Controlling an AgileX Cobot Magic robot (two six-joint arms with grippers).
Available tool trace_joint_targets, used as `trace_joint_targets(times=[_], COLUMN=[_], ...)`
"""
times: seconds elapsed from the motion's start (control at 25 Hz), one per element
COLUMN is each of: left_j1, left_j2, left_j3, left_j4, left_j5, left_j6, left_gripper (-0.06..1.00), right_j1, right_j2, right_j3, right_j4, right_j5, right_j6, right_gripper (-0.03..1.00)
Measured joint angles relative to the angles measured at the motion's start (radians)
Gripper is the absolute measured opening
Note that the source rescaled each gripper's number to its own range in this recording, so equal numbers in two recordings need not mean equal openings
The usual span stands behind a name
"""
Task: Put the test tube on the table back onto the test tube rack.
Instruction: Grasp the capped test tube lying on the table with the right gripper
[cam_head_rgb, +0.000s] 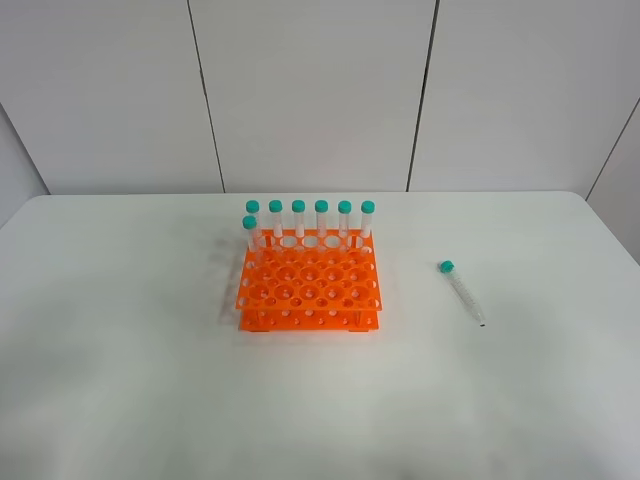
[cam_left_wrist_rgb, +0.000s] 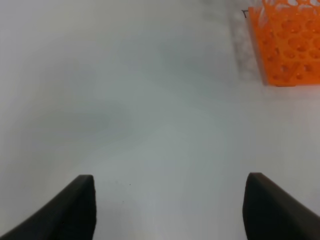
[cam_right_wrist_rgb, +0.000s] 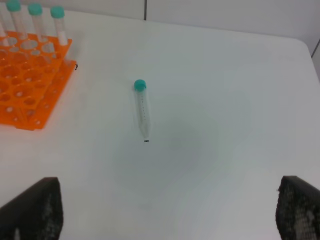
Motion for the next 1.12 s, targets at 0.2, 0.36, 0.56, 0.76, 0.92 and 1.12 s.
trace_joint_targets(times=[0.2,0.36,0.56,0.76,0.92,1.12], left_j1=[0.0,0.0,0.0,0.0,0.0,0.0], left_j2=[0.0,0.0,0.0,0.0,0.0,0.0], left_j3=[0.0,0.0,0.0,0.0,0.0,0.0], left_j4=[0.0,0.0,0.0,0.0,0.0,0.0], left_j5=[0.0,0.0,0.0,0.0,0.0,0.0], left_j6=[0.0,0.0,0.0,0.0,0.0,0.0], left_gripper=[1.0,1.0,1.0,1.0,1.0,1.0], right_j1=[0.0,0.0,0.0,0.0,0.0,0.0], right_j2=[0.0,0.011,0.23,0.61,0.922,1.294], right_j3=[0.0,-0.004,-0.089,-0.268,-0.414,-0.587], right_j4=[0.0,0.0,-0.004,0.017,0.038,0.042], right_j5=[0.0,-0.001,-0.007,-0.009,-0.012,-0.004], right_j6=[0.0,0.0,0.0,0.0,0.0,-0.004], right_gripper=[1.0,1.0,1.0,1.0,1.0,1.0])
